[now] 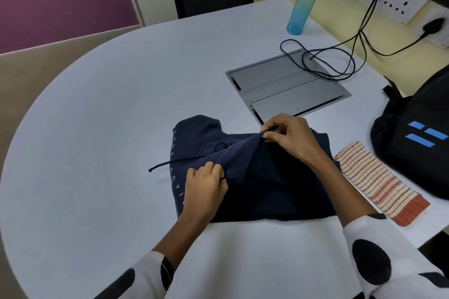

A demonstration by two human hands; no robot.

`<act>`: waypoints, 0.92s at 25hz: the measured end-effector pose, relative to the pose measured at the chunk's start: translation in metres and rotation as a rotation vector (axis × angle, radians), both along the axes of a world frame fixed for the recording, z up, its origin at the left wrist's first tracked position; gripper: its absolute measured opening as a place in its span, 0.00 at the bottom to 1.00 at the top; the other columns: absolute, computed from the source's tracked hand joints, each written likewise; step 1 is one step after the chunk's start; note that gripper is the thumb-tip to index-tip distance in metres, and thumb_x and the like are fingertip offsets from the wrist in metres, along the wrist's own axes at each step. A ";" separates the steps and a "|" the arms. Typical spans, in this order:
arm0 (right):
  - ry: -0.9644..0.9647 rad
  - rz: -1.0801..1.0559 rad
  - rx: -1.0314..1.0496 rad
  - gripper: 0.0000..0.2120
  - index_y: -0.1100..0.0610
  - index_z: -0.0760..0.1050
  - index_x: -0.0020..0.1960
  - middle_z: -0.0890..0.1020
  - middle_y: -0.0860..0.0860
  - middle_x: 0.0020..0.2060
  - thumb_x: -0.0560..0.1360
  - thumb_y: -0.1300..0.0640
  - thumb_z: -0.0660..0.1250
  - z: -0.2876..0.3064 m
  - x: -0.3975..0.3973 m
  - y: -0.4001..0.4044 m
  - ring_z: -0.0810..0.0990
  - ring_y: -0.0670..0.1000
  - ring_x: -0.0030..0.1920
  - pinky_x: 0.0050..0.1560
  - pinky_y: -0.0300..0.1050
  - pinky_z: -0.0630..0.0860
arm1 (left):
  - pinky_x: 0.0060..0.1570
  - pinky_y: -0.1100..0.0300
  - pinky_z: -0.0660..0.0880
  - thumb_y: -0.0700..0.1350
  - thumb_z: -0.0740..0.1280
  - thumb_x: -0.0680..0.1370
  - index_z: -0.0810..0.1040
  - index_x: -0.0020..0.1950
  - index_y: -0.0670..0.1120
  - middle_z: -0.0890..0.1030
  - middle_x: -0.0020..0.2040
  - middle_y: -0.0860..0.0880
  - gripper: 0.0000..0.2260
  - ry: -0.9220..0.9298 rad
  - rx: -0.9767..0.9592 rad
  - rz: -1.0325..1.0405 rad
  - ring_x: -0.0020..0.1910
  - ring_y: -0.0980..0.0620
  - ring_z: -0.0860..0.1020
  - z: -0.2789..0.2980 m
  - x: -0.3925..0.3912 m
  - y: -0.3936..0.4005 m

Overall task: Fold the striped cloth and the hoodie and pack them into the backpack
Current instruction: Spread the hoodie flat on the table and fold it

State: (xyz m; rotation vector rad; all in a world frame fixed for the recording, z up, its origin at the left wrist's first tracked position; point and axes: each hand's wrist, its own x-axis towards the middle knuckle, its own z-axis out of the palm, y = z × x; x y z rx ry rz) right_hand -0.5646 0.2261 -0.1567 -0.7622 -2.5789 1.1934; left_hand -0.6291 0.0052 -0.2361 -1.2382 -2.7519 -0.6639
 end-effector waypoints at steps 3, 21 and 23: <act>-0.024 0.019 0.108 0.09 0.49 0.79 0.45 0.80 0.47 0.47 0.71 0.63 0.72 -0.009 0.011 0.005 0.80 0.44 0.43 0.51 0.39 0.77 | 0.33 0.55 0.73 0.41 0.69 0.70 0.72 0.37 0.47 0.75 0.31 0.53 0.06 -0.119 0.148 0.030 0.28 0.52 0.70 0.011 0.003 -0.002; -0.036 0.197 0.045 0.14 0.55 0.79 0.49 0.82 0.47 0.42 0.69 0.69 0.65 -0.013 -0.005 -0.034 0.77 0.40 0.36 0.41 0.29 0.71 | 0.39 0.61 0.73 0.58 0.70 0.71 0.69 0.52 0.50 0.74 0.46 0.57 0.18 -0.372 0.057 0.119 0.39 0.56 0.75 0.027 0.010 0.015; -0.076 0.349 0.076 0.18 0.54 0.77 0.59 0.80 0.46 0.51 0.69 0.63 0.67 -0.015 -0.001 -0.030 0.78 0.40 0.48 0.51 0.31 0.72 | 0.35 0.57 0.71 0.53 0.65 0.76 0.70 0.51 0.47 0.77 0.47 0.53 0.11 -0.141 -0.129 0.091 0.40 0.52 0.75 0.028 0.002 0.019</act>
